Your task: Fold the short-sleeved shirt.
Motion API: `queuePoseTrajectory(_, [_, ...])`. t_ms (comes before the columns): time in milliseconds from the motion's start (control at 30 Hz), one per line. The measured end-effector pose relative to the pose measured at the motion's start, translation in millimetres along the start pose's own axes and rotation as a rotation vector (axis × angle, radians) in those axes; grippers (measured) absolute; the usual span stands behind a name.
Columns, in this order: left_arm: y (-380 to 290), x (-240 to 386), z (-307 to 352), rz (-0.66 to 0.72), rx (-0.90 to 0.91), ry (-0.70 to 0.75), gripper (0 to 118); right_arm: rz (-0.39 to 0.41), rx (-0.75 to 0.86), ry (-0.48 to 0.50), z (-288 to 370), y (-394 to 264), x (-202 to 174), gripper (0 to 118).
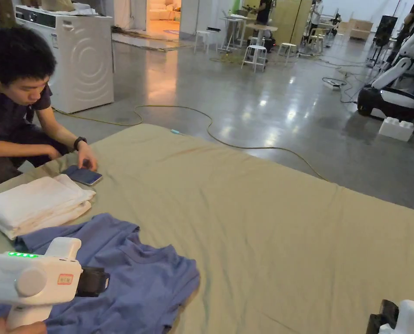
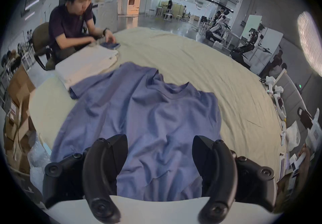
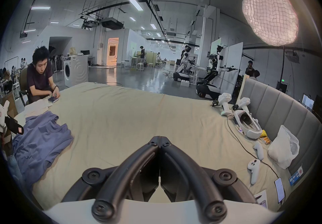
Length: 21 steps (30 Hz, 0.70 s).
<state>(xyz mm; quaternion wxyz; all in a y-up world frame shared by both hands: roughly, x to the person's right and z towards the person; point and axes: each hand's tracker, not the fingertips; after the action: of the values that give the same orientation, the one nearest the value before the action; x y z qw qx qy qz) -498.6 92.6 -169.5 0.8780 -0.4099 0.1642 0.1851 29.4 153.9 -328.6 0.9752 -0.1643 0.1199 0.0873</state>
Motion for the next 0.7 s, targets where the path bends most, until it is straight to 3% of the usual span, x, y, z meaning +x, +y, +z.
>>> queuePoseTrajectory(300, [-29.9,-6.0,-95.3,-0.11,-0.264,0.111,81,0.038,-0.05,0.002,-2.5,-10.7,-5.3,0])
queuePoseTrajectory(367, [-37.5,2.6,-85.3,-0.189,-0.157,0.131,78,0.071,-0.054,0.01,-2.6,-11.0,-6.8,0])
queuePoseTrajectory(400, [-37.0,7.9,-83.8,-0.21,-0.141,0.15,69,0.085,-0.052,0.011,-2.2,-11.4,-8.1,0])
queuePoseTrajectory(467, [-41.7,14.5,-80.8,-0.239,-0.144,0.105,25,0.095,-0.049,0.01,-3.0,-12.4,-9.9,0])
queuePoseTrajectory(500, [-43.3,18.4,-80.9,-0.24,-0.131,0.109,9,0.094,-0.048,0.012,-3.9,-12.5,-11.6,0])
queuePoseTrajectory(700, [-39.6,12.6,-79.3,-0.127,-0.121,0.087,6,0.104,-0.065,0.052,-7.0,-15.5,-20.3,0])
